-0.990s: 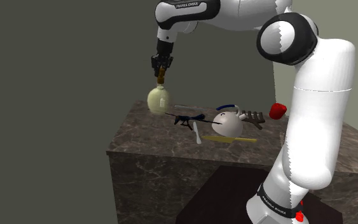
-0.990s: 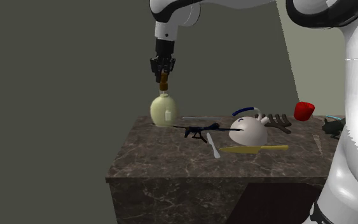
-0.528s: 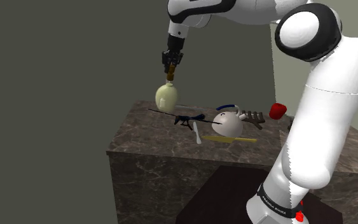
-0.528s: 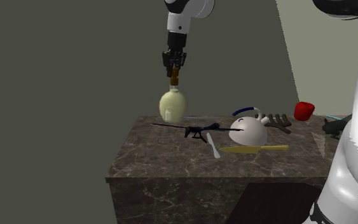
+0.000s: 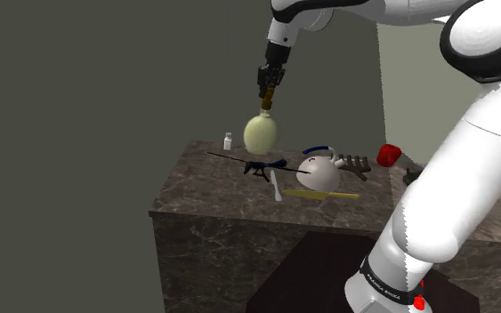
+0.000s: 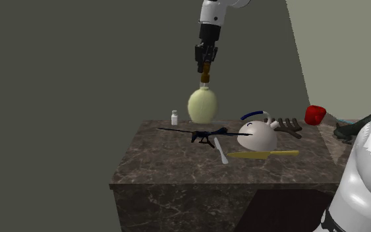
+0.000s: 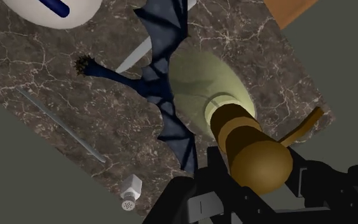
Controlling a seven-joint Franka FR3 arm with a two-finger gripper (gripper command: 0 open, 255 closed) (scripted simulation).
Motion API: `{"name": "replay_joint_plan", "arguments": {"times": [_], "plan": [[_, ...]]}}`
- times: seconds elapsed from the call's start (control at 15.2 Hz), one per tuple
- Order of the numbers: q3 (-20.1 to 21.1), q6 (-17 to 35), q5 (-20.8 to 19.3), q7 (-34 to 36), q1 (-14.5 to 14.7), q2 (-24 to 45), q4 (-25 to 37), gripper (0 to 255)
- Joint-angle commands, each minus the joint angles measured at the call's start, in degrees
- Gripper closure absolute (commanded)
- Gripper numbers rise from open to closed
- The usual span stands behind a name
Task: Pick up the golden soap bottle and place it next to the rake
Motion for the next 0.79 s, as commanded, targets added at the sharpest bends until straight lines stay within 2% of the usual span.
{"name": "replay_joint_plan", "arguments": {"times": [0.0, 0.73], "plan": [[-0.97, -0.99, -0.5, -1.75, -0.89, -2.96, -1.99, 255], [-6.8, -8.38, -4.31, -10.96, -5.63, -15.87, -7.69, 255]]}}
